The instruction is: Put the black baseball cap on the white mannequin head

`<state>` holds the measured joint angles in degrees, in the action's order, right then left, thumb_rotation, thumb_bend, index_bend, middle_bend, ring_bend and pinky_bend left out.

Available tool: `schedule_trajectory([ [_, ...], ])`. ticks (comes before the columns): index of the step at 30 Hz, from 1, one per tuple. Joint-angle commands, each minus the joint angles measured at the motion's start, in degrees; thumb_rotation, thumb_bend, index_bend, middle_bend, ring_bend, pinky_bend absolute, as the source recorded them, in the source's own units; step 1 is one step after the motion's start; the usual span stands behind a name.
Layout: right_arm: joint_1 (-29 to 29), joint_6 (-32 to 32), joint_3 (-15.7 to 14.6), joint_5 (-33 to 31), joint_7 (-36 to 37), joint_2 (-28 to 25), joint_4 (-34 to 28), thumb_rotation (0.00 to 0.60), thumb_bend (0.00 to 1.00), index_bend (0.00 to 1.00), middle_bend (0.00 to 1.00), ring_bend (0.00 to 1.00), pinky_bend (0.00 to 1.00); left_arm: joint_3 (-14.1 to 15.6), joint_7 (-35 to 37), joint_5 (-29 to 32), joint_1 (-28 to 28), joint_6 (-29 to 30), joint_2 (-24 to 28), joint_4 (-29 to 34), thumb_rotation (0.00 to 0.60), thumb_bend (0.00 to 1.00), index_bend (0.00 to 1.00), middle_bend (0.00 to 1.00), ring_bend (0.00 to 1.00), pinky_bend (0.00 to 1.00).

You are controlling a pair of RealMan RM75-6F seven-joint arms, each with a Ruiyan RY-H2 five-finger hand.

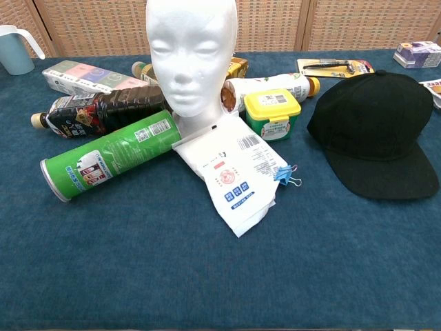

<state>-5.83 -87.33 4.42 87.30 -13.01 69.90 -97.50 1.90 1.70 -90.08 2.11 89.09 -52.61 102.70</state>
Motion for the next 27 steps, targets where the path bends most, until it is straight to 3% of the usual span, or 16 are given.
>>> schedule_trajectory([
  [1,0.0,0.1,-0.1,0.0,-0.2,0.1,0.0,0.6,0.17,0.48,0.48,0.5,0.55,0.0,0.0,0.0,-0.1,-0.2,-0.2,-0.2,0.6,0.35,0.55,0.42,0.29,0.33],
  [18,0.3,-1.5,-1.5,5.2,3.1,0.5,0.3,0.6,0.17,0.45,0.48,0.49,0.55,-2.0,0.5,-1.0,-1.1,2.1,2.5,0.3,0.6,0.35,0.55,0.41,0.29,0.33],
  [27,-3.5,1.9,-1.3,8.8,0.8,6.1,2.8,0.6,0.12,0.46,0.49,0.51,0.56,-2.7,1.0,-0.8,-1.7,2.2,4.3,0.4,0.6,0.35,0.55,0.41,0.29,0.33],
])
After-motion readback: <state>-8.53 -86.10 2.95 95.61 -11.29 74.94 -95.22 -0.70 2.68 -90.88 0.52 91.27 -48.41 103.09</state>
